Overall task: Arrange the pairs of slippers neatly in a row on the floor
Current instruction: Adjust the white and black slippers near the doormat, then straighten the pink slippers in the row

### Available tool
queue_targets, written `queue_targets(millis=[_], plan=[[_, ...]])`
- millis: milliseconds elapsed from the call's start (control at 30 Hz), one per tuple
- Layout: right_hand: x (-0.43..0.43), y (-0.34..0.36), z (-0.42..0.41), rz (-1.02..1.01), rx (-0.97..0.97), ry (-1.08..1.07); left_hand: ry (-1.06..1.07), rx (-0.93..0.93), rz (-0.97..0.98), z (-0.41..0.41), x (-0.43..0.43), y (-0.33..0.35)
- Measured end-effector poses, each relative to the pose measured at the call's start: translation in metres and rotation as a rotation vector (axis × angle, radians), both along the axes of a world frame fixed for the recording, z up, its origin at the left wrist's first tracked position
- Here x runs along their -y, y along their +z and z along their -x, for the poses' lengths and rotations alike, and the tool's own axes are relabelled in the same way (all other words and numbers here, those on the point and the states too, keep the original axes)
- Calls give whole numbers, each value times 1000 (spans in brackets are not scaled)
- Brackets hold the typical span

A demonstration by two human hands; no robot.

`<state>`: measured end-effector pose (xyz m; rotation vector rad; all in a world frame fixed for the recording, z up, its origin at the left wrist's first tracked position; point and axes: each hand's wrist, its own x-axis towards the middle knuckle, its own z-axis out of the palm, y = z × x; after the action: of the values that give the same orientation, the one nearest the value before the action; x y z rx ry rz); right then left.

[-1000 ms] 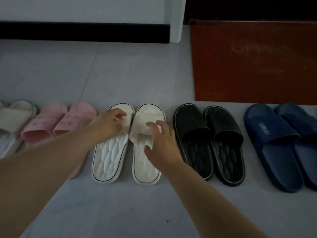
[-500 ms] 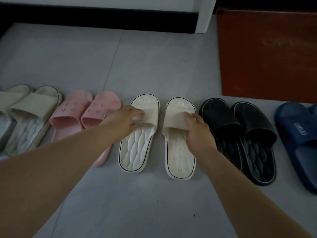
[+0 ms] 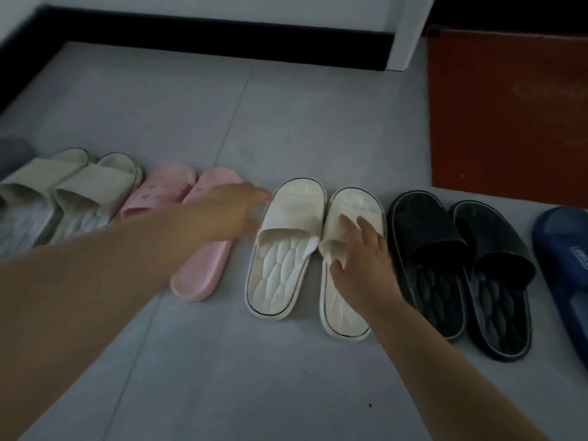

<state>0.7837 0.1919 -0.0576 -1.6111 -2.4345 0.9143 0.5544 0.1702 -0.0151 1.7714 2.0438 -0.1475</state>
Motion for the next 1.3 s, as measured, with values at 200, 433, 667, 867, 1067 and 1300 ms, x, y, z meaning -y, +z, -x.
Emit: queue_targets(millis=[200,433,667,867,1067,1300], plan=[[32,23,81,-52,54,365,112,-181,-23,102,76,27],[23,21,194,100,109,425,247,-137,-83,164,110,-20],[4,9,195,268,82,176,278,39,-155,160,97,-34],[2,5,175,265,98,199,279,53,-156,133,91,-35],[1,3,172,220,78,273,328,58,-163,129,90,-35],[1,0,176,258,26,250,465,105,-36,120,76,-24]])
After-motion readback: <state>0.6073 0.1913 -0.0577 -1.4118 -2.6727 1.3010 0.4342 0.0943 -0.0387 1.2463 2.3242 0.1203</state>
